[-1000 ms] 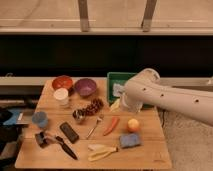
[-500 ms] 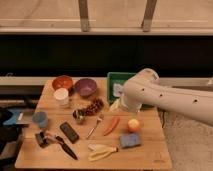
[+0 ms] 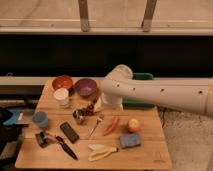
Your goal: Place fork in table surface
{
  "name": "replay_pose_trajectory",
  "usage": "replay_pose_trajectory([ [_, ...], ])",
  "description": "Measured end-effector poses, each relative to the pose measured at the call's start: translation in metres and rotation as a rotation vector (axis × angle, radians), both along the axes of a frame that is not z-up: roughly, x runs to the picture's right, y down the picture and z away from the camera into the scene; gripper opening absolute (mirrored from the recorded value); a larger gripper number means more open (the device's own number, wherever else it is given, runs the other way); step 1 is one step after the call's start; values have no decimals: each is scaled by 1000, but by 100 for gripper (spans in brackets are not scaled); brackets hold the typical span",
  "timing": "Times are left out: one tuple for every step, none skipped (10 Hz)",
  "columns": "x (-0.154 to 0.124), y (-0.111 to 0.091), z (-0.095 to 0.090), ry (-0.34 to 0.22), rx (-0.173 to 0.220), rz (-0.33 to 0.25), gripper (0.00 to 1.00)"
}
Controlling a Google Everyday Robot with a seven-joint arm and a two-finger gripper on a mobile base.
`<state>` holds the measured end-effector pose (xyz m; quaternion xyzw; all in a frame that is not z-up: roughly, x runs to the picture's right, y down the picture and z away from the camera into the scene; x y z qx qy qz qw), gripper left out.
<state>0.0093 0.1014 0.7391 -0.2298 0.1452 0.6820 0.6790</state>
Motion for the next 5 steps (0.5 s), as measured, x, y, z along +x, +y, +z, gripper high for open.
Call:
replay_pose_trajectory([
  [-11, 2, 6, -33, -4, -34, 80],
  [-18, 2, 9, -56, -4, -52, 80],
  [-20, 3, 10, -62, -4, -56, 80],
  [-19, 2, 10, -61, -3, -54, 80],
  [-19, 2, 11, -61, -3, -56, 80],
])
